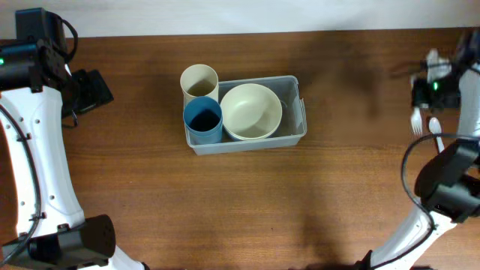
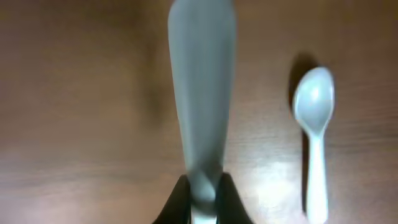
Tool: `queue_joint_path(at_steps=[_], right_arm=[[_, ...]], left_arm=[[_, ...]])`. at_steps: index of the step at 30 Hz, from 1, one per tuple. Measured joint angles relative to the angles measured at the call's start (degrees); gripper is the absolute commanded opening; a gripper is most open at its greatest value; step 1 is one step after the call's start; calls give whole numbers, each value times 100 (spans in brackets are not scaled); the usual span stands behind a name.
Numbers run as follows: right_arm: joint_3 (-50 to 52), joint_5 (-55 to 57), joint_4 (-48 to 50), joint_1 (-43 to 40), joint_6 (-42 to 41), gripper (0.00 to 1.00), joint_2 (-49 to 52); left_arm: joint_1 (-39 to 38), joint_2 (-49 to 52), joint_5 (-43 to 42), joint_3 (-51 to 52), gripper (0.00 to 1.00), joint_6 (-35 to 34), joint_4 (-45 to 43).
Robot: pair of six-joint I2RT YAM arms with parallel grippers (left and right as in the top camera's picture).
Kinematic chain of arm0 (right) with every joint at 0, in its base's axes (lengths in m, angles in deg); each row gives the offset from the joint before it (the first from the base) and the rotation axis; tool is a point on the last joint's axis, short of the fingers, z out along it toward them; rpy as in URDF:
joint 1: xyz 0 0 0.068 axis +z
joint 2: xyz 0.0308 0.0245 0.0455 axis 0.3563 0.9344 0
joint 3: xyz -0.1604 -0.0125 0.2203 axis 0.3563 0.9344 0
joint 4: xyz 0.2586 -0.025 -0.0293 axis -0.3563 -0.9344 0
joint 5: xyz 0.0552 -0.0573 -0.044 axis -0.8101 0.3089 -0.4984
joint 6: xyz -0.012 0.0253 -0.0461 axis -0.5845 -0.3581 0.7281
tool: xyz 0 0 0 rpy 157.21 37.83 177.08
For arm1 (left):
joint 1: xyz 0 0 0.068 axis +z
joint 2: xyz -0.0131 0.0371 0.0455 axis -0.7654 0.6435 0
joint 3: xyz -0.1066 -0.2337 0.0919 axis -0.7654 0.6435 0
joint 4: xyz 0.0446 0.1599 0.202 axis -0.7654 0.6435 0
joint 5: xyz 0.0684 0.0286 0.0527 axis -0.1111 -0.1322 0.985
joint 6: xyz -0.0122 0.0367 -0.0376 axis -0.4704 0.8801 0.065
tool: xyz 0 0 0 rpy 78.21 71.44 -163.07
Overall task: Pack container
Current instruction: 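Carry the fork with the right gripper into the container's right side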
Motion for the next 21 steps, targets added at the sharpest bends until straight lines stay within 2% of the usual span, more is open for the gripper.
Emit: queue_joint_path(at_steps=[1, 6, 14, 21], right_arm=[[-780, -330, -396, 273, -83, 4, -15], [-1928, -866, -1325, 1191, -367, 4, -2], [-2076, -1209, -1386, 2861, -866, 4, 0], [-1991, -1198, -1196, 3567, -1139, 4, 0]], left_arm=[[0, 0, -2, 0, 100, 0, 2], [0, 0, -2, 0, 100, 0, 0], [0, -2, -2, 0, 100, 0, 0], [0, -4, -2, 0, 100, 0, 0]])
